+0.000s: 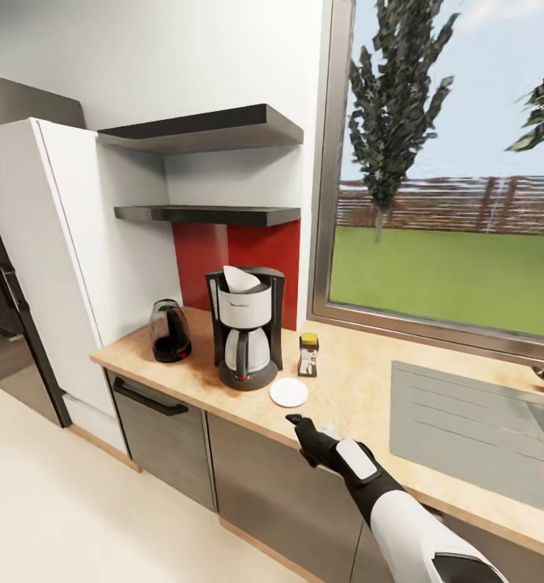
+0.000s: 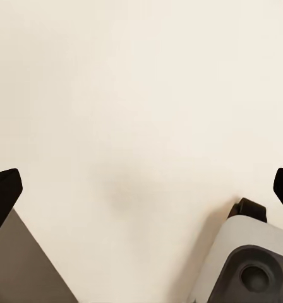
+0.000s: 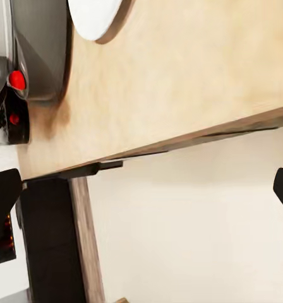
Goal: Set up a coffee station on the kitchen countertop: keep the coffee maker on the countertop, move the bottle of coffee from the kitchen shelf to the counter next to the coffee maker, place a paper coffee filter on top of the coffee maker, put the saucer next to the coffee maker with the coffee cup on the saucer, and place the electric kettle next to the coffee maker.
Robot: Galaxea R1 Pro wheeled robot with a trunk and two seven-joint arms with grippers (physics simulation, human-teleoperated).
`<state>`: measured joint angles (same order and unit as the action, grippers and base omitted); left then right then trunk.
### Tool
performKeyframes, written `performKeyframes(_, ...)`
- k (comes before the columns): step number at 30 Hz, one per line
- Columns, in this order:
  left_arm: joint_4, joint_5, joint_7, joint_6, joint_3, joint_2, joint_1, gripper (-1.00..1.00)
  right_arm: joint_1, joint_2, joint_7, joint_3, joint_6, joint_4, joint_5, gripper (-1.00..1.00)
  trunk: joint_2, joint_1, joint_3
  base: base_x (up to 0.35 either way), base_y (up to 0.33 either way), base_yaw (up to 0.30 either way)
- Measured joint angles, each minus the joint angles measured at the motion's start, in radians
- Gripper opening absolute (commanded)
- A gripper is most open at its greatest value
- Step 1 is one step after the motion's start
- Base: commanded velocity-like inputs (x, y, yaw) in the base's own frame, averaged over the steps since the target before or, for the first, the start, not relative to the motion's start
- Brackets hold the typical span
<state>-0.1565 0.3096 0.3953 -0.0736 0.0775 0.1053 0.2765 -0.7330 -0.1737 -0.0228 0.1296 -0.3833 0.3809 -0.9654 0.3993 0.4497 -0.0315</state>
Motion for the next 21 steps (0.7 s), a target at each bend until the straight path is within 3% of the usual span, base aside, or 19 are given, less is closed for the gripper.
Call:
performKeyframes(5, 0.0, 0.0, 0.0, 0.001, 0.0, 0.001, 0.0, 1.0, 0.0, 0.0, -0.001, -0.003, -0.002, -0.028, 0.002, 1.0, 0.0, 0.0, 0.0, -0.004, 0.0, 0.0)
performKeyframes(11, 0.0, -0.001, -0.001, 0.001, 0.003, -0.009, 0.0, 1.0, 0.0, 0.0, -0.003, -0.006, 0.001, -0.221, 0.011, 1.0, 0.0, 0.0, 0.0, 0.0, 0.0, 0.0)
performKeyframes(12, 0.001, -0.005, -0.002, 0.001, 0.003, -0.02, 0.0, 1.0, 0.002, -0.001, -0.004, -0.009, 0.008, -0.298, 0.036, 1.0, 0.0, 0.0, 0.0, 0.0, 0.0, 0.0)
performKeyframes(14, 0.001, -0.008, -0.002, 0.001, 0.003, -0.028, 0.0, 1.0, 0.034, -0.001, -0.004, -0.008, 0.025, -0.335, 0.096, 1.0, 0.0, 0.0, 0.0, 0.0, 0.0, 0.0)
performKeyframes(16, 0.005, -0.01, -0.005, 0.001, 0.003, -0.031, -0.001, 1.0, 0.091, -0.001, -0.003, -0.009, 0.066, -0.347, 0.192, 1.0, 0.0, 0.0, 0.0, 0.0, 0.0, 0.0)
performKeyframes(17, 0.008, -0.01, -0.006, 0.001, 0.003, -0.032, -0.001, 1.0, 0.106, -0.001, -0.003, -0.007, 0.082, -0.349, 0.221, 1.0, 0.0, 0.0, 0.0, 0.0, 0.0, 0.0)
performKeyframes(21, 0.025, -0.012, -0.011, 0.001, 0.004, -0.034, -0.001, 1.0, 0.216, -0.001, -0.002, -0.007, 0.233, -0.355, 0.412, 1.0, 0.0, 0.0, 0.0, 0.0, 0.0, 0.0)
